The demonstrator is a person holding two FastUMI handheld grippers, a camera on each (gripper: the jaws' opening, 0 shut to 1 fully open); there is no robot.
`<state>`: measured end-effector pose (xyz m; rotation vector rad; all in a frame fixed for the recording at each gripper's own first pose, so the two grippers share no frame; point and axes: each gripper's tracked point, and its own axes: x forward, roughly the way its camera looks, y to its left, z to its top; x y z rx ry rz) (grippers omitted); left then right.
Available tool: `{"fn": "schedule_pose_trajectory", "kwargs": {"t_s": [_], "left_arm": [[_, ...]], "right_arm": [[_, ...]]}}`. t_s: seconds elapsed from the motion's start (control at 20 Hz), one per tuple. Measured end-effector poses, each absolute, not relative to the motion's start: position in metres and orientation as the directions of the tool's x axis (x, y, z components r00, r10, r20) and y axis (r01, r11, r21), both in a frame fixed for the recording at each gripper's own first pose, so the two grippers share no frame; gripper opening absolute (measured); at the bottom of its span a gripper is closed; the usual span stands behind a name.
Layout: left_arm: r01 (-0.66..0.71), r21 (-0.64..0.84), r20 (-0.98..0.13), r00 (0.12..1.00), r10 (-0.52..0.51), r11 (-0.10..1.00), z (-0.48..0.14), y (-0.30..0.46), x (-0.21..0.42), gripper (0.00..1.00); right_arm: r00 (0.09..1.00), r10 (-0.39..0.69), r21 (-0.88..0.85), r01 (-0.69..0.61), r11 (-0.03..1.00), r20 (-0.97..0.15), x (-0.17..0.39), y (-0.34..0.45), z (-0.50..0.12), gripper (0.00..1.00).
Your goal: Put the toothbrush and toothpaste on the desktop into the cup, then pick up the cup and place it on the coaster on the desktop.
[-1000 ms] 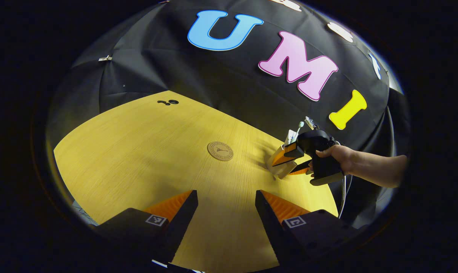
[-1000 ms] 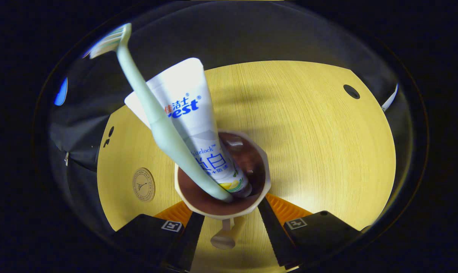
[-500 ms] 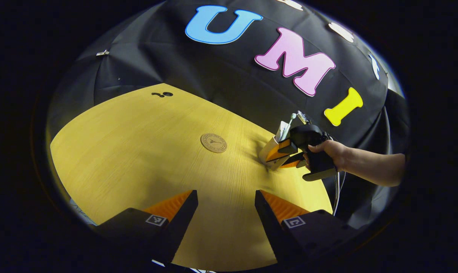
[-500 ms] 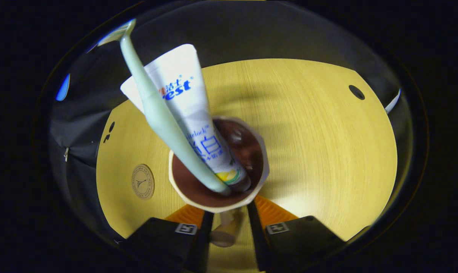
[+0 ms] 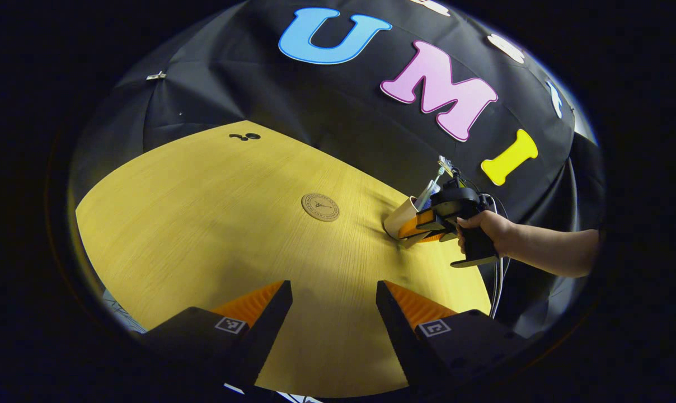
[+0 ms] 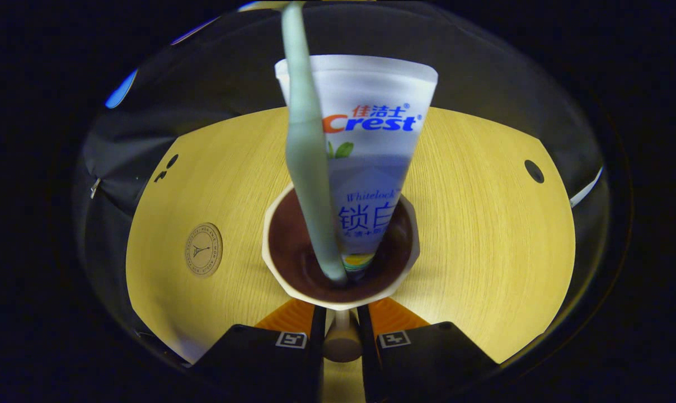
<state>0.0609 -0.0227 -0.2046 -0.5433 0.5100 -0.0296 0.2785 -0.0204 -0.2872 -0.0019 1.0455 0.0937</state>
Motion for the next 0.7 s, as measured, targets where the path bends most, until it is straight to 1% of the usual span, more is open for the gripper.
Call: {"fn": "schedule_pose_trajectory", "kwargs": {"t_s": [0.15,0.2,0.25,0.3,0.35,0.4,0.45,0.6,0.7], "left_arm": [[-0.111,-0.492,-0.463,0.873,-0.152,0.864,-0.207,-0.021,0.058,0.96],[-0.110,-0.489,-0.463,0.873,-0.151,0.865,-0.206,-0.020,0.057,0.96],[-0.110,-0.488,-0.465,0.872,-0.151,0.866,-0.208,-0.021,0.057,0.96],[-0.111,-0.487,-0.467,0.871,-0.151,0.866,-0.209,-0.021,0.057,0.96],[-0.112,-0.487,-0.468,0.871,-0.150,0.866,-0.210,-0.020,0.055,0.96],[-0.111,-0.489,-0.465,0.873,-0.150,0.865,-0.209,-0.021,0.056,0.96],[-0.109,-0.493,-0.463,0.873,-0.155,0.863,-0.210,-0.022,0.056,0.96],[-0.105,-0.494,-0.461,0.873,-0.158,0.863,-0.211,-0.021,0.054,0.96],[-0.105,-0.491,-0.467,0.870,-0.159,0.865,-0.214,-0.020,0.052,0.96]], "right_arm": [[0.522,0.061,0.008,-0.103,0.995,-0.851,0.281,-0.024,-0.282,0.31],[0.533,0.059,0.003,-0.106,0.994,-0.844,0.281,-0.023,-0.278,0.25],[0.547,0.059,-0.004,-0.113,0.994,-0.835,0.283,-0.021,-0.271,0.31],[0.564,0.056,-0.018,-0.125,0.992,-0.824,0.287,-0.021,-0.267,0.25],[0.563,0.058,-0.024,-0.137,0.990,-0.824,0.287,-0.018,-0.264,0.21],[0.560,0.058,-0.038,-0.158,0.987,-0.826,0.286,-0.017,-0.265,0.21],[0.549,0.047,-0.062,-0.179,0.982,-0.834,0.283,-0.019,-0.268,0.27],[0.544,0.060,-0.064,-0.206,0.976,-0.837,0.279,-0.008,-0.270,0.28],[0.529,0.060,-0.043,-0.180,0.983,-0.846,0.279,-0.008,-0.274,0.27]]}}
